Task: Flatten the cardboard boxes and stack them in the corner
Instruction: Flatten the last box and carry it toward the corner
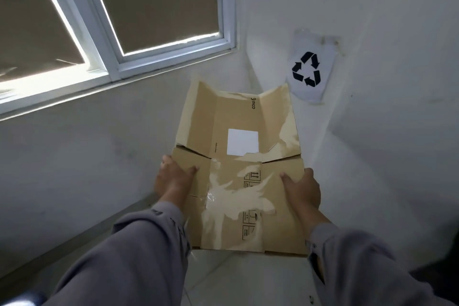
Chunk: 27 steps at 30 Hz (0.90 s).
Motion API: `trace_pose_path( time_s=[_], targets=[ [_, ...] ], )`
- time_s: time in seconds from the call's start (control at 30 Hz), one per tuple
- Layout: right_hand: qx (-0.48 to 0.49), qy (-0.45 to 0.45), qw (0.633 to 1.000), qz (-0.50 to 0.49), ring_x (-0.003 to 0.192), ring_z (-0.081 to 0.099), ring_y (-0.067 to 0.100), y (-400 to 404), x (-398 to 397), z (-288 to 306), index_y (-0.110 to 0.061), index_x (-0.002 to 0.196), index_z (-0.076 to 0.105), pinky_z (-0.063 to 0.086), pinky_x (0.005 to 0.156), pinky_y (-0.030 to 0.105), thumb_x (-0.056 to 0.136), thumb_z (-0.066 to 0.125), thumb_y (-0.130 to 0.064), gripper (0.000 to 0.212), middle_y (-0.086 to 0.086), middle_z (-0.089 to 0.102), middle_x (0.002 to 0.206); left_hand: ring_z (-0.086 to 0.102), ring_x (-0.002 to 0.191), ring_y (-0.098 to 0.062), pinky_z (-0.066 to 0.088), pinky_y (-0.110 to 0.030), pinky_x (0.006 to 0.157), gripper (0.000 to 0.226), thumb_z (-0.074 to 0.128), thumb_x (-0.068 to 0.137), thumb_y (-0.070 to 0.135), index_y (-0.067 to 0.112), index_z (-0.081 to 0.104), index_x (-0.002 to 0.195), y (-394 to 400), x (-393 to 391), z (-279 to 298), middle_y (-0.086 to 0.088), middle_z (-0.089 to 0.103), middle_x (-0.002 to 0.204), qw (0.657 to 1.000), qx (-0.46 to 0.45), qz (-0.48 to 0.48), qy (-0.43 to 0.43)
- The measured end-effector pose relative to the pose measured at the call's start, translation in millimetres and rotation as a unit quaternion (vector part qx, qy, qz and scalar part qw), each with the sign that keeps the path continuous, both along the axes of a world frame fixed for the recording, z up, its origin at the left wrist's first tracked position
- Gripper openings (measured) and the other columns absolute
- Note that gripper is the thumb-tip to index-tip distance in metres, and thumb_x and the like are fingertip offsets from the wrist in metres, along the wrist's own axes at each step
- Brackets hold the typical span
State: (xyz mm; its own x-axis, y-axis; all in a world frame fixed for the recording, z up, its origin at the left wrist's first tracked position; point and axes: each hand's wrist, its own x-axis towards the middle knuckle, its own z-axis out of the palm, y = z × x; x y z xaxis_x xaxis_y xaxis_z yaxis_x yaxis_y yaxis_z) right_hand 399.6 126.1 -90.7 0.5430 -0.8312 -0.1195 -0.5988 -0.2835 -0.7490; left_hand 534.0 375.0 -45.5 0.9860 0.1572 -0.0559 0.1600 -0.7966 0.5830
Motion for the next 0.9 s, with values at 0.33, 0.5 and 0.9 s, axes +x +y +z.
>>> trace_pose_path(
  time_s=[0.33, 0.5, 0.9],
  targets=[
    [0.004, 0.015, 0.997, -0.072, 0.096, 0.062, 0.036, 14, 128, -17, -0.007, 0.120, 0.046, 0.051, 0.075, 0.039, 0.085, 0.066, -0.046, 0.056, 0.016, 0.064, 0.110, 0.060, 0.107, -0.034, 0.049, -0.042, 0.082, 0.062, 0.074, 0.075, 0.053, 0.012, 0.042, 0.110, -5, 163, -22, -0.011, 0.060, 0.116, 0.997, 0.033, -0.068, 0.017],
    [-0.009, 0.043, 0.993, -0.107, 0.100, 0.061, 0.038, 0, 174, -26, -0.006, 0.125, 0.044, 0.047, 0.074, 0.037, 0.086, 0.065, -0.046, 0.059, 0.018, 0.063, 0.114, 0.061, 0.105, -0.033, 0.047, -0.039, 0.076, 0.059, 0.073, 0.077, 0.052, 0.012, 0.042, 0.107, -33, 223, -35, -0.010, 0.061, 0.112, 0.992, 0.043, -0.112, 0.030],
    [-0.006, 0.077, 0.977, -0.198, 0.101, 0.062, 0.039, -13, 265, -42, -0.005, 0.123, 0.045, 0.047, 0.074, 0.037, 0.087, 0.065, -0.044, 0.056, 0.020, 0.064, 0.114, 0.060, 0.098, -0.032, 0.041, -0.035, 0.070, 0.050, 0.070, 0.081, 0.048, 0.015, 0.037, 0.098, -78, 342, -63, -0.007, 0.058, 0.102, 0.977, 0.035, -0.209, 0.035]
  ],
)
